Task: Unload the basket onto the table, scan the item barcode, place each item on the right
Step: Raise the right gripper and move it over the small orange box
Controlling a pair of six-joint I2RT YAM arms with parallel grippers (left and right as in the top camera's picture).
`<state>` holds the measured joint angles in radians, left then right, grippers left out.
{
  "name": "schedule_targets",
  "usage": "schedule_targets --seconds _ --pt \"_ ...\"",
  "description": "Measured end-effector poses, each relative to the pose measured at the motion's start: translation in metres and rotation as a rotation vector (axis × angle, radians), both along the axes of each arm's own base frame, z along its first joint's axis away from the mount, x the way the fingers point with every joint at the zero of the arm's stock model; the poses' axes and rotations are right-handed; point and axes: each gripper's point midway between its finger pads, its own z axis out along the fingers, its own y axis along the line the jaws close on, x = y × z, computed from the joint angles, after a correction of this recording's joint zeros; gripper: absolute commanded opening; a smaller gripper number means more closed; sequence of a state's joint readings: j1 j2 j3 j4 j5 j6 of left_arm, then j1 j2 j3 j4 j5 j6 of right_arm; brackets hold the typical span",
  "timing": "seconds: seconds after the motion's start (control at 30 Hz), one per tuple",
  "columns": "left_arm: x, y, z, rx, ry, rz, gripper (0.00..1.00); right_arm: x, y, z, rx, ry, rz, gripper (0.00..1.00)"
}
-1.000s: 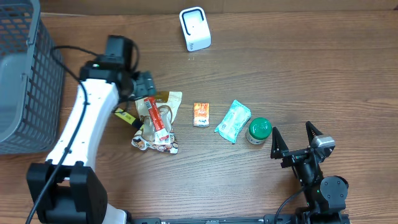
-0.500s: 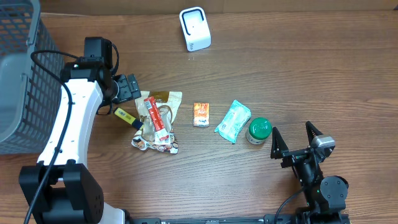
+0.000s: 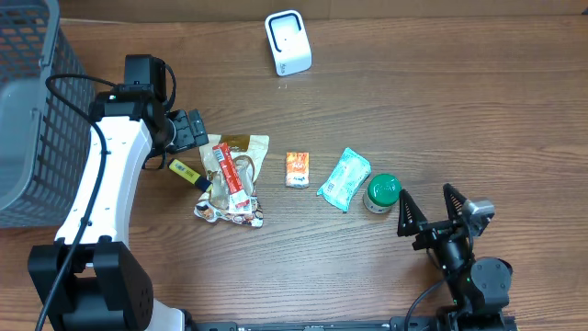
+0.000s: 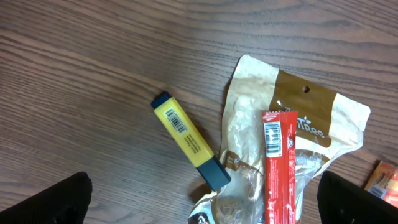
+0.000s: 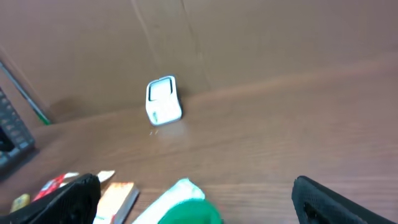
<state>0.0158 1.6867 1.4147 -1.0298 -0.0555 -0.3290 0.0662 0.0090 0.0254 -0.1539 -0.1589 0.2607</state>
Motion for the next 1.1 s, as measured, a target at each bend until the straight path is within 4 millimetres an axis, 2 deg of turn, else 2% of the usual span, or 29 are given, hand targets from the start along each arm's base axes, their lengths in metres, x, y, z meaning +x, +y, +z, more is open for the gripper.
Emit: schedule_targets --seconds 0.17,0.23,0.3,0.47,0.53,0.67,0.83,0.9,0.93,1.03,1.07,1.1 --pt "0.0 0.0 0.0 0.001 0.001 0.0 1.0 -0.008 -0.001 -0.001 0.046 0.1 -0.01 1.0" --pt "-0.001 0.0 0.0 0.002 0.002 0.0 1.0 -0.013 -0.003 0.009 0.052 0.129 -0.019 1.0" --pt "-0.001 0.0 0.0 0.001 0.003 0.0 1.0 -0.017 -0.006 0.029 0.05 0.147 -0.036 1.0" --pt "-0.001 0.0 0.0 0.001 0.003 0.0 1.0 -0.026 -0.009 0.105 0.044 0.201 -0.055 1.0" --pt "-0.001 0.0 0.0 0.002 0.003 0.0 1.0 -0.026 -0.009 0.122 0.04 0.266 -0.054 1.0" --pt "-0.001 0.0 0.0 0.002 0.003 0.0 1.0 -0.016 -0.004 0.145 0.035 0.439 -0.035 1.0" --pt "-0.001 0.0 0.0 0.002 0.003 0.0 1.0 0.021 0.011 0.173 0.058 0.548 0.026 1.0" --pt "-0.001 0.0 0.0 0.002 0.003 0.0 1.0 0.034 0.019 0.176 0.072 0.569 0.068 1.0" --pt "-0.001 0.0 0.0 0.002 0.003 0.0 1.0 0.039 0.025 0.176 0.083 0.583 0.1 0.93" --pt "-0.001 0.0 0.0 0.002 0.003 0.0 1.0 0.049 0.042 0.166 0.115 0.636 0.196 0.62" --pt "-0.001 0.0 0.0 0.002 0.003 0.0 1.0 0.05 0.046 0.159 0.127 0.672 0.214 0.56" --pt "-0.001 0.0 0.0 0.002 0.003 0.0 1.0 0.052 0.05 0.151 0.135 0.706 0.23 0.55"
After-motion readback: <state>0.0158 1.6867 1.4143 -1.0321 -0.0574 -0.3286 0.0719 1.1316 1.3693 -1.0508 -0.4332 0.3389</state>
